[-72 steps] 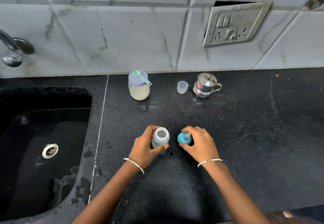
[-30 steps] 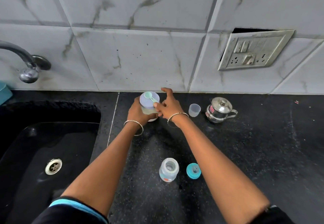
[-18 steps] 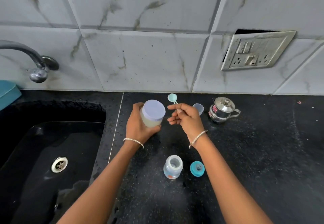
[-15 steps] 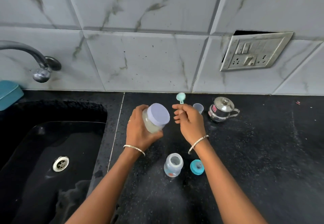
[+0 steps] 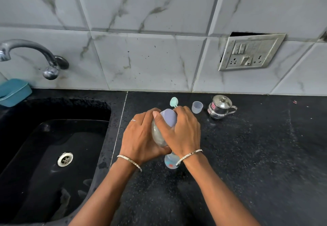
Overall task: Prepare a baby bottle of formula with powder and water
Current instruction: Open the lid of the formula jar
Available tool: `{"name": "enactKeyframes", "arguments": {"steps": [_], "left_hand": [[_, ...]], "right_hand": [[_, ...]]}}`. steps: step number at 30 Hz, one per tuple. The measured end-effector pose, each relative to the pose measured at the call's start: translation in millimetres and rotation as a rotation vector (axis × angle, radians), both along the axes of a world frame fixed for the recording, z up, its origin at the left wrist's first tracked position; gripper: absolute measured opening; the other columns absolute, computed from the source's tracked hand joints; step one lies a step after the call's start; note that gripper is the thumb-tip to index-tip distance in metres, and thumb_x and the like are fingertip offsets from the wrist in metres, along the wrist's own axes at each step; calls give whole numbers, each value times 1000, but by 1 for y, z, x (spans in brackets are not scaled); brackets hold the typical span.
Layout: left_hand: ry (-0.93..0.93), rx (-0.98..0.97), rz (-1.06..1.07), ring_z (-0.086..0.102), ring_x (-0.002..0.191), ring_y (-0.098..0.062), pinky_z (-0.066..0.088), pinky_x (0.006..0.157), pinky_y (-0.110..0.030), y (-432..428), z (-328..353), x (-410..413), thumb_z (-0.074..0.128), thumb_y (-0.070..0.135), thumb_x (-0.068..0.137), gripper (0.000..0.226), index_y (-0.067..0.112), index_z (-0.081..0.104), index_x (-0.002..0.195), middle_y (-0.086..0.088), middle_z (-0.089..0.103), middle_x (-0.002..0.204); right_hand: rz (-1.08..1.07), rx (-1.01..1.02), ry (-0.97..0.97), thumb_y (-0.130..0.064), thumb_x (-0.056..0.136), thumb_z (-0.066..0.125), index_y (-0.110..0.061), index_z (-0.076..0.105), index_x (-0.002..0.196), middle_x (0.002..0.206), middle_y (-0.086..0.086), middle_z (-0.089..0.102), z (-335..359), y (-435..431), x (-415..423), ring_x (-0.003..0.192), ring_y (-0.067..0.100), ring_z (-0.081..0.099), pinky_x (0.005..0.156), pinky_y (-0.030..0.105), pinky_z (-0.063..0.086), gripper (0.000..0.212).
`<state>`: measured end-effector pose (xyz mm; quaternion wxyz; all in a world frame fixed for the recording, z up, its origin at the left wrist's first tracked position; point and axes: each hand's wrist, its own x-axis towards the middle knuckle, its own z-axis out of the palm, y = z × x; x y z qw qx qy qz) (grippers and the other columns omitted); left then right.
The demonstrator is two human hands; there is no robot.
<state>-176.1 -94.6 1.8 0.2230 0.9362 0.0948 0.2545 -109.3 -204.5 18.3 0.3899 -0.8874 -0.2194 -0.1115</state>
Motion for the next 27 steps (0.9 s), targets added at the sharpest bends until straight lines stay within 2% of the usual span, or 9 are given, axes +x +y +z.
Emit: {"name": "enactKeyframes", "arguments": {"steps": [3,10,14,18,21,22,24,25,27], "left_hand": [[9,6,-2,65,92,-22,39,68,-26,-2,13,-5,72,63,46,85,27,52,120,13,66,102],[31,48,-117,66,98,-19,42,74,-24,-7,27,-4,78,55,46,85,25,57,122,12,70,106],[109,-164,-296,69,80,-9,55,68,-34,-5,33,-10,78,56,40,86,27,60,119,15,71,94],[123,-301,-414,66,73,-17,54,62,-40,-8,30,-13,87,42,44,75,21,59,111,7,67,86],[160,-317,-393,69,85,-11,56,71,-38,-8,29,-14,89,42,45,85,26,56,121,11,69,99],[173,-281,-359,68,87,-9,56,73,-38,-6,27,-14,89,47,44,86,29,55,121,13,69,101],[207,-172,-288,64,90,-10,55,76,-38,-4,26,-13,84,56,42,90,32,52,122,17,65,103],[223,-123,-267,62,92,-11,55,76,-39,-4,26,-12,81,59,41,92,32,51,123,18,63,104],[224,-71,-246,59,91,-12,54,75,-38,-7,25,-11,79,60,41,92,32,49,123,18,60,103]], "right_hand": [[2,80,-62,-73,77,55,-14,57,78,79,-1,58,1,-5,0,69,21,57,61,33,43,59],[90,227,-170,-60,83,60,-10,61,78,77,1,61,4,-28,-2,70,18,56,64,37,48,50],[324,170,-284,-55,84,62,-9,64,87,85,1,61,8,-45,-1,74,16,56,65,36,50,46],[590,138,-217,-53,78,71,-10,70,108,100,-1,63,17,-63,7,89,14,62,77,33,52,53],[559,67,-48,-73,78,60,-20,67,126,107,-9,60,30,-74,13,95,9,61,78,26,50,71],[474,30,5,-81,81,47,-24,69,121,103,-12,59,35,-76,13,92,8,61,75,27,49,73],[313,-74,57,-88,86,23,-28,69,87,86,-9,59,44,-78,14,80,9,61,73,34,49,75],[278,-128,84,-87,87,19,-25,60,70,75,-5,56,47,-79,13,73,12,61,70,36,48,77],[283,-193,194,-88,85,23,-6,50,63,64,13,54,51,-79,11,63,21,66,59,33,43,89]]}}
